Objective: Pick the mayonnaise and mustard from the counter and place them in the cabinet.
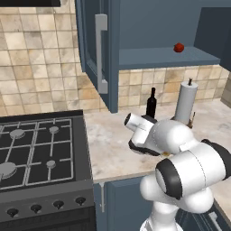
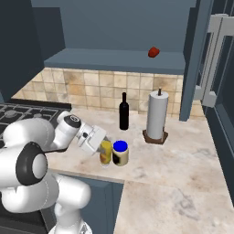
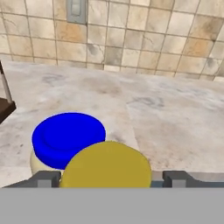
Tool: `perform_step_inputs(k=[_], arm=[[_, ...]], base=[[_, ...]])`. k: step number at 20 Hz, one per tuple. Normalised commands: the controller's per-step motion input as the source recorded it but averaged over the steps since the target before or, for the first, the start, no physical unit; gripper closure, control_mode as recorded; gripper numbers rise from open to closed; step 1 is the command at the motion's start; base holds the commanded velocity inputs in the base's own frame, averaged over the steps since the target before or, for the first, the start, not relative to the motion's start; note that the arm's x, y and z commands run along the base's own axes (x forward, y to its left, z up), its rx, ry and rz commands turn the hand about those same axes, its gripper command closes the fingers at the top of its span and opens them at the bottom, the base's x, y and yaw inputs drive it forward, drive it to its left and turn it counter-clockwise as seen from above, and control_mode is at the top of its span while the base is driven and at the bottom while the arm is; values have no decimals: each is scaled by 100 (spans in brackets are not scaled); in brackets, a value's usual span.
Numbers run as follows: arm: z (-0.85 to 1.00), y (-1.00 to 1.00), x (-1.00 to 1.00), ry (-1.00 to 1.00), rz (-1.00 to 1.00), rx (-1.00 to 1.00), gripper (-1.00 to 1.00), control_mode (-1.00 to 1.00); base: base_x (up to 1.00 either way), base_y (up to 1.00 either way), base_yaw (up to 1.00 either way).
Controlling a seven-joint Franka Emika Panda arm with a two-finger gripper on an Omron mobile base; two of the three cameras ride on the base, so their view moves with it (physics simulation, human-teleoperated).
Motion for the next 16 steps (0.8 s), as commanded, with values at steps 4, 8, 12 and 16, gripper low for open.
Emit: perform_step_inputs(k=[4, 8, 12, 16], arm=[[0, -2, -5, -5, 0, 0, 100, -100], [0, 0, -8, -5, 0, 0, 100, -100], [10, 0, -14, -9, 2, 0, 100, -100], [35, -1, -17, -11, 12, 0, 100, -100]], base=[[0, 0, 0], [0, 0, 0], [0, 0, 0], [0, 0, 0]])
